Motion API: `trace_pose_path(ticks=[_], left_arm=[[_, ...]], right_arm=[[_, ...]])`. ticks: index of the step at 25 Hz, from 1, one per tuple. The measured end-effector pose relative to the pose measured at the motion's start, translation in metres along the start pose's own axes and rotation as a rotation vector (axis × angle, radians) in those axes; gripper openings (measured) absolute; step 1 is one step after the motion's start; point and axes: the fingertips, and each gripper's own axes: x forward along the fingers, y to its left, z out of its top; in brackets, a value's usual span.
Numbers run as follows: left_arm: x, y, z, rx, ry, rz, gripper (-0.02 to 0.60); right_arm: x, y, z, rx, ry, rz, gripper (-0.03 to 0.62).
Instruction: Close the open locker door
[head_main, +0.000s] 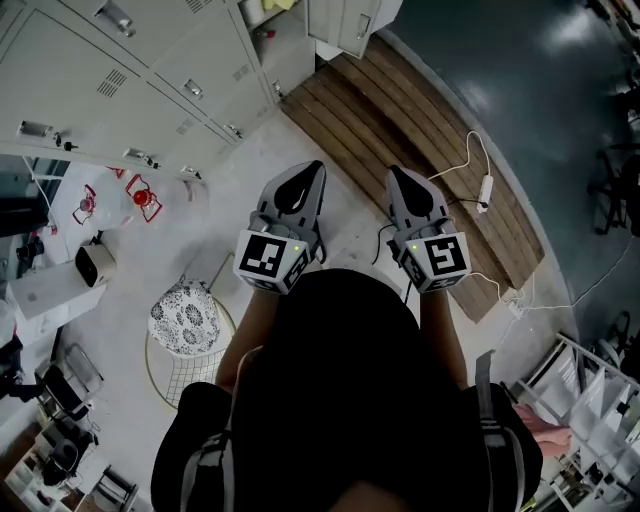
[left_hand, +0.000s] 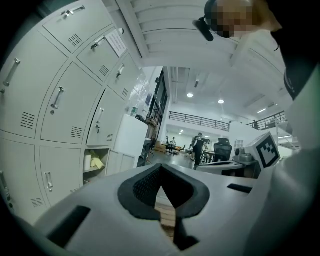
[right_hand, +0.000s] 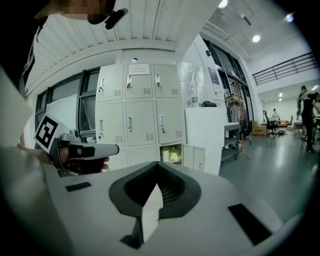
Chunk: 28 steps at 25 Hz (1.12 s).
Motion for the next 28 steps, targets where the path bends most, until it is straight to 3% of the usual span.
trace_pose_path(ticks=[15, 28], left_arm=[[0.023, 0.061, -0.001, -0.037, 0.028, -0.028, 0.017], [0.072, 0.091, 0.005, -0.032, 0.052, -0.018, 0.017]], right_arm=[[0.062, 0.001, 0.003, 0.015, 0.037, -0.043, 0.003], [0.115, -0.039, 0.011, 0.035, 0.050, -0.022, 0.003]])
